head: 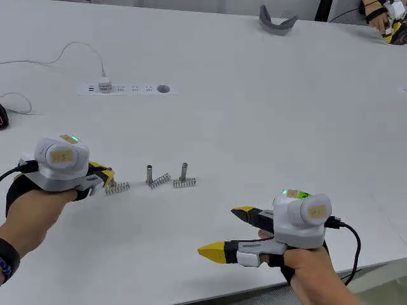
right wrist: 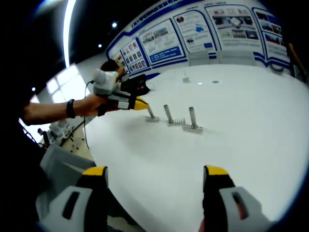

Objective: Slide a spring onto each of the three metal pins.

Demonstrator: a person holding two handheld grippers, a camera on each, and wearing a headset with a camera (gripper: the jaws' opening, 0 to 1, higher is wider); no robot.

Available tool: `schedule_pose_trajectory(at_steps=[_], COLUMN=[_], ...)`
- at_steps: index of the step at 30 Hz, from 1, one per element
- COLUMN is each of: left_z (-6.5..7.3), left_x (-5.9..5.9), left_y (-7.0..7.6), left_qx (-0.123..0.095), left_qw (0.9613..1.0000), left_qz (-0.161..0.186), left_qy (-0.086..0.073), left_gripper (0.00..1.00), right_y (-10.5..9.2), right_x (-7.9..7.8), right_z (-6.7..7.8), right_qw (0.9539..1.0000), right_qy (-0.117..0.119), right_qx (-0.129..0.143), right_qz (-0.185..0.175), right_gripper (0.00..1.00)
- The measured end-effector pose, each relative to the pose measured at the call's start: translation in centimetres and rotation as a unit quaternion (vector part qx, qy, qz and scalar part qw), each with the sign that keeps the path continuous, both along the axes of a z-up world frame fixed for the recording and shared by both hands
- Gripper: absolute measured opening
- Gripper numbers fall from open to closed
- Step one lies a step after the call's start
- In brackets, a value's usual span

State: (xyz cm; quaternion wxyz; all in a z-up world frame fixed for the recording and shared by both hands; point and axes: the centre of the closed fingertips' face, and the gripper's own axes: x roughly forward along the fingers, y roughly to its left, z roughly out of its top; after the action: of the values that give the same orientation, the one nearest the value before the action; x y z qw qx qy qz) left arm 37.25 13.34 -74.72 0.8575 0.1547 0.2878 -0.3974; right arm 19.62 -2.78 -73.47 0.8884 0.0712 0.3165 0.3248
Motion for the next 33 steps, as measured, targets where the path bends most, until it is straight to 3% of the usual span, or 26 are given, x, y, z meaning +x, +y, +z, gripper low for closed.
schedule_pose_trajectory(at_steps=[12,16,19,21,33], left_z=[-0.3,-0.4,-0.5,-0.5,-1.0], left_x=[-0.1,-0.2,-0.1,-0.4,-2.1], left_y=[0.2,0.4,0.9,1.0,3.2], left_qx=[0.007,0.0,0.009,-0.001,-0.003], left_qw=[1.0,1.0,0.9999,0.9999,0.9998], left_qz=[-0.002,0.002,0.008,0.009,0.008], left_qy=[-0.004,0.002,-0.003,0.006,0.017], left_gripper=[0.09,0.11,0.15,0.19,0.29], right_y=[-0.2,-0.2,-0.2,-0.1,0.2], right_x=[0.1,0.1,0.0,0.1,0.3], right_z=[0.1,0.1,0.0,-0.1,0.0], right_qw=[1.0,1.0,1.0,1.0,1.0], right_qy=[-0.002,-0.002,0.0,-0.001,0.002], right_qx=[0.001,0.001,-0.001,-0.002,-0.001], right_qz=[-0.004,-0.004,-0.003,-0.002,-0.009], right_gripper=[0.82,0.82,0.82,0.82,0.82])
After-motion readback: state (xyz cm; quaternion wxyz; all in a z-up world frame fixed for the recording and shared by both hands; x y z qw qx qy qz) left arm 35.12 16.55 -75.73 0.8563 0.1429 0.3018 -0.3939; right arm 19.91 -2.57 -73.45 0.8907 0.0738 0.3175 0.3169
